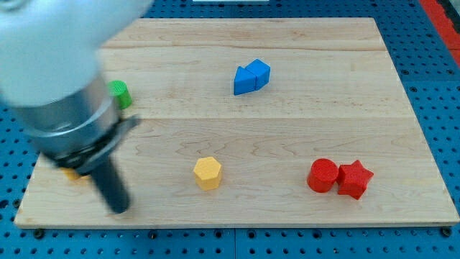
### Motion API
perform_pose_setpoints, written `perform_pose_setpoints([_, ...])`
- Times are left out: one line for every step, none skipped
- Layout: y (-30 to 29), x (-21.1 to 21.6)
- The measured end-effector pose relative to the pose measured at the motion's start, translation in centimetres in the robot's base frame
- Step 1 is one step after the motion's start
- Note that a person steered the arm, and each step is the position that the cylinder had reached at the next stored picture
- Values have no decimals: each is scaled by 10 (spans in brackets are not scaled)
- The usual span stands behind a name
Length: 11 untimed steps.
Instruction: Place the yellow heart towards the left side of the yellow hexagon
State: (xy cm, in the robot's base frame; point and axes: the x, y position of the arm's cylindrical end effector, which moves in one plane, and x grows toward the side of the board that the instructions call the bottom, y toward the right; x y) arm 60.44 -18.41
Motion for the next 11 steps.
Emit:
perform_pose_setpoints([-116,-6])
perform_pose_setpoints([-116,-34])
perform_pose_setpoints([-55,-64])
perform_pose_setpoints([4,-65])
perform_pose_setpoints([-8,-78])
perform_pose_setpoints([3,-104])
perform_pose_setpoints([77,-82])
perform_pose_setpoints([99,-71])
perform_pose_setpoints([89,-71])
perform_pose_setpoints([88,-71])
perform_pose_setpoints([89,-71])
